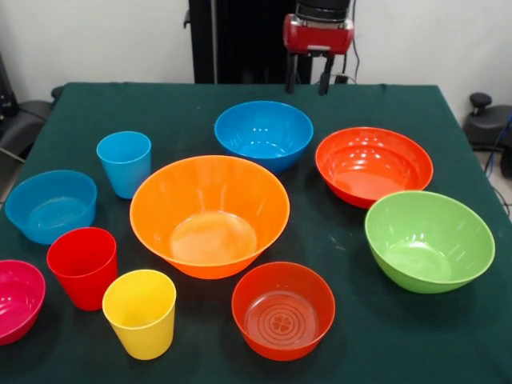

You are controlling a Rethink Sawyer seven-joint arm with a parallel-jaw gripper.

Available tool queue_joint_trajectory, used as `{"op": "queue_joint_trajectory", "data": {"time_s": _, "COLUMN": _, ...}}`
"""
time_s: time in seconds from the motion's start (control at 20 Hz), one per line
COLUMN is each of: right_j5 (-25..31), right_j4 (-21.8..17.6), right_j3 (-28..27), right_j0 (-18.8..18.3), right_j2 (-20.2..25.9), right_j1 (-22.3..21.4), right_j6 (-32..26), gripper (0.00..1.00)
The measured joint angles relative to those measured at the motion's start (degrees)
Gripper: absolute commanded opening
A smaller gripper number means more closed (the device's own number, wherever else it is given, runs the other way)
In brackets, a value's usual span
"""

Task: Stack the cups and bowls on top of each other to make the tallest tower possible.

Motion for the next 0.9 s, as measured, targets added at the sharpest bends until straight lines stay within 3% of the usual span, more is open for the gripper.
{"op": "queue_joint_trajectory", "data": {"time_s": 0.3, "right_j5": 1.5, "right_j4": 0.0, "right_j3": 0.1, "right_j0": -1.7, "right_j2": 2.5, "right_j1": -3.4, "right_j6": 0.0, "gripper": 1.0}}
{"op": "queue_joint_trajectory", "data": {"time_s": 0.9, "right_j5": 1.5, "right_j4": 0.0, "right_j3": 0.0, "right_j0": -2.1, "right_j2": 2.5, "right_j1": -3.7, "right_j6": 0.0, "gripper": 1.0}}
